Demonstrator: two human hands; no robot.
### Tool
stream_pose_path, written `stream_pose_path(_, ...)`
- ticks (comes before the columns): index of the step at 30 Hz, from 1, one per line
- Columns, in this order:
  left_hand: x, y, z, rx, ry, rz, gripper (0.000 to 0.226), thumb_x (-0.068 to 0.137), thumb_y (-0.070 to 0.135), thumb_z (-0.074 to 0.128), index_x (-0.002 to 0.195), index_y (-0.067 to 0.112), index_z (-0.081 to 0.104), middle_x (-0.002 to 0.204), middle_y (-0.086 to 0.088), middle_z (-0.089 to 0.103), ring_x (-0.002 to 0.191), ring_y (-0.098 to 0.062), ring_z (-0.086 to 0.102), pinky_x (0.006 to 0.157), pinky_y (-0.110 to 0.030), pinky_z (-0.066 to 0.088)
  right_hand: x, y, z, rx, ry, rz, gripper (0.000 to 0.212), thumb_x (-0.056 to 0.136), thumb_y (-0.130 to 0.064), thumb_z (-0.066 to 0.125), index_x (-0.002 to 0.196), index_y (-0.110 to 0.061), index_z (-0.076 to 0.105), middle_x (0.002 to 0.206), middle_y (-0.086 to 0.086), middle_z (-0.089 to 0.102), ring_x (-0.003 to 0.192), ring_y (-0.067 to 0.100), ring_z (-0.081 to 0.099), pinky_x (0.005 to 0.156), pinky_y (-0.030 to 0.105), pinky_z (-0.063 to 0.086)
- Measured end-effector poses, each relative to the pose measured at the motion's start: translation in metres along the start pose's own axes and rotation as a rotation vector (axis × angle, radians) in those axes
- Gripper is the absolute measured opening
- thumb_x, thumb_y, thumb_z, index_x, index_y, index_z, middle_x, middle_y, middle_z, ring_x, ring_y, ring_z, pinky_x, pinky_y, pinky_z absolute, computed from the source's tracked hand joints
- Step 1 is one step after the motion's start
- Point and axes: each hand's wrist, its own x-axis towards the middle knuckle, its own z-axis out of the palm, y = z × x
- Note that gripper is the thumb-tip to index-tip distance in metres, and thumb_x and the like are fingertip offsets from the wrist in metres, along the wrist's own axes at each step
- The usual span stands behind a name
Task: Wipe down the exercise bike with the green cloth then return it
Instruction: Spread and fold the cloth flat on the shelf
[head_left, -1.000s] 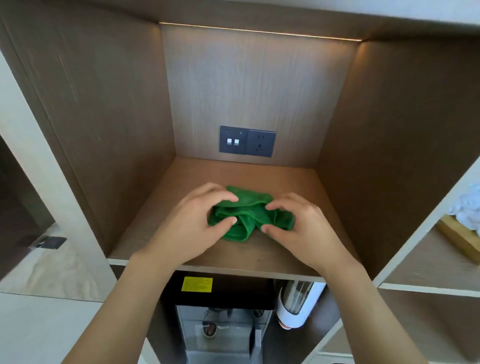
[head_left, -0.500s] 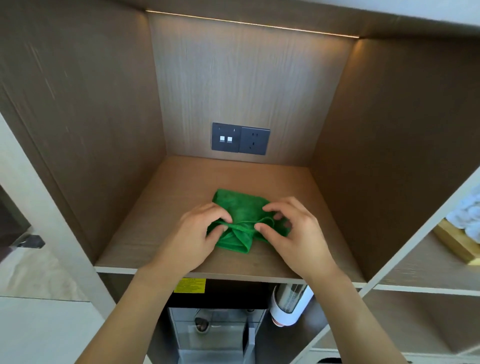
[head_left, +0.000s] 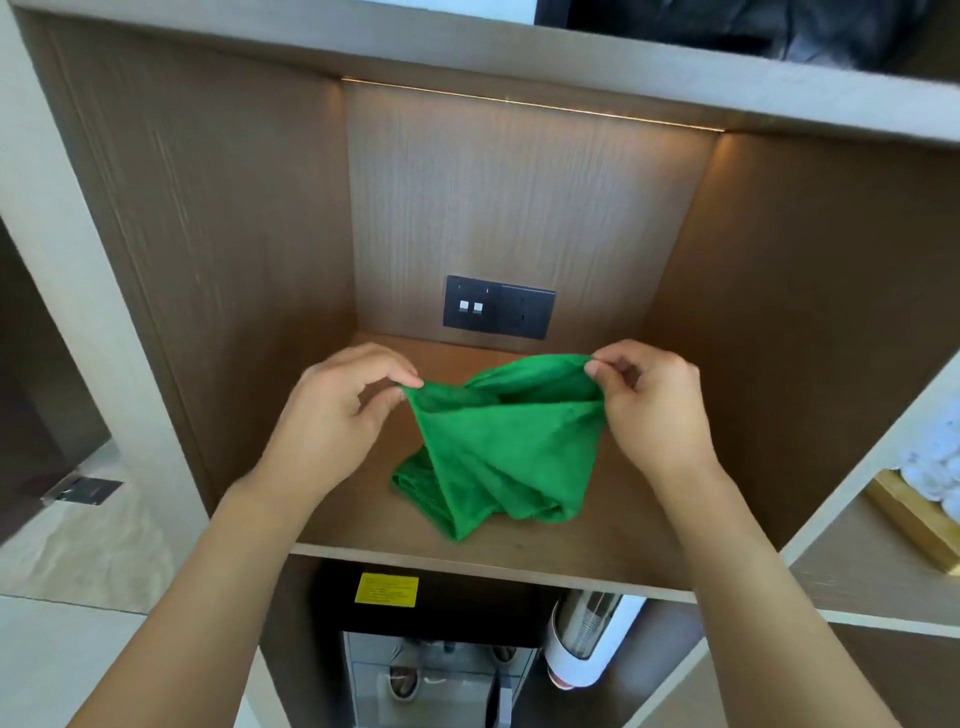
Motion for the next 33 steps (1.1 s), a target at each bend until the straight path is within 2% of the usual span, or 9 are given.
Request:
stream_pose_path(4,0.016,-0.004,-0.015,0.073,0.127,-0.002,0.021,0.087,-0.002,0.08,0.099,0.015,0.08,0.102,0.004,0.074,0.099,-0.016,0.072,0.091,-0.043,0.058,0.008,0.012,-0.021,0.054,0.123,0.14,0.01,0.097,-0.017,0.073,0.089,-0.022,0.077,0.078,-0.01,0.072,0.076,0.016,0.071,0.074,0.036,0.061)
stream_pose_path(6,0.015,0.001,-0.013,0.059,0.111,-0.018,0.023,0.086,-0.001,0.081,0.1,0.017,0.082,0.104,0.005,0.074,0.101,-0.013,0.072,0.095,-0.039,0.058,-0.001,0.021,-0.024,-0.065,0.068,0.203,0.014,0.092,-0.019,0.073,0.081,-0.026,0.073,0.072,-0.011,0.07,0.072,0.013,0.069,0.063,0.02,0.052)
stream_pose_path(8,0.008,0.006,-0.006,0.018,0.037,-0.039,0.023,0.084,0.003,0.084,0.098,0.021,0.082,0.107,0.008,0.074,0.106,-0.011,0.071,0.1,-0.032,0.055,-0.013,0.031,-0.026,-0.207,-0.042,0.319,0.008,0.086,-0.021,0.075,0.081,-0.027,0.072,0.073,-0.011,0.07,0.07,0.012,0.068,0.056,0.018,0.046)
stream_pose_path(13,-0.012,0.012,0.016,-0.056,-0.146,-0.106,0.024,0.081,0.008,0.088,0.092,0.027,0.082,0.107,0.015,0.074,0.106,-0.007,0.071,0.1,-0.029,0.053,-0.031,0.037,-0.019,-0.215,-0.249,0.316,0.016,0.084,-0.016,0.08,0.088,-0.03,0.074,0.084,-0.011,0.071,0.077,0.005,0.066,0.067,0.022,0.053)
stream_pose_path(17,-0.012,0.016,0.037,0.026,-0.365,-0.213,0.042,0.079,0.036,0.091,0.118,0.036,0.074,0.116,0.024,0.065,0.112,-0.001,0.062,0.102,-0.031,0.048,-0.029,0.028,0.0,-0.165,-0.459,0.146,0.033,0.088,-0.031,0.085,0.119,-0.03,0.075,0.116,-0.011,0.067,0.105,0.008,0.059,0.096,0.028,0.047)
stream_pose_path(20,-0.015,0.018,0.052,0.076,-0.446,-0.312,0.054,0.081,0.034,0.089,0.13,0.038,0.067,0.117,0.019,0.065,0.113,-0.009,0.061,0.101,-0.035,0.048,-0.027,0.019,0.016,-0.143,-0.595,0.13,0.045,0.091,-0.035,0.082,0.133,-0.031,0.069,0.124,-0.013,0.063,0.116,0.008,0.055,0.1,0.028,0.042)
stream_pose_path(24,-0.02,0.019,0.052,0.077,-0.304,-0.273,0.039,0.083,0.005,0.078,0.106,0.036,0.075,0.094,0.017,0.072,0.091,-0.011,0.069,0.083,-0.041,0.058,-0.029,0.017,0.026,-0.168,-0.586,0.094,0.018,0.093,-0.018,0.074,0.108,-0.028,0.081,0.099,-0.009,0.077,0.097,0.014,0.069,0.089,0.032,0.055)
stream_pose_path(29,-0.001,0.002,0.017,0.118,-0.02,-0.176,0.05,0.069,-0.016,0.072,0.095,0.026,0.081,0.096,0.007,0.071,0.091,-0.019,0.07,0.085,-0.039,0.058,-0.025,0.019,-0.003,-0.278,-0.33,0.23,0.021,0.09,-0.017,0.074,0.109,-0.024,0.081,0.103,0.0,0.077,0.097,0.025,0.07,0.087,0.035,0.06)
stream_pose_path(33,0.006,-0.01,-0.009,0.198,0.221,-0.13,0.047,0.07,-0.018,0.068,0.097,0.018,0.081,0.1,0.005,0.069,0.089,-0.011,0.066,0.081,-0.02,0.054,-0.032,0.012,-0.032,-0.405,-0.164,0.329,0.013,0.088,-0.015,0.067,0.094,-0.023,0.075,0.075,-0.007,0.067,0.064,0.018,0.063,0.053,0.027,0.053)
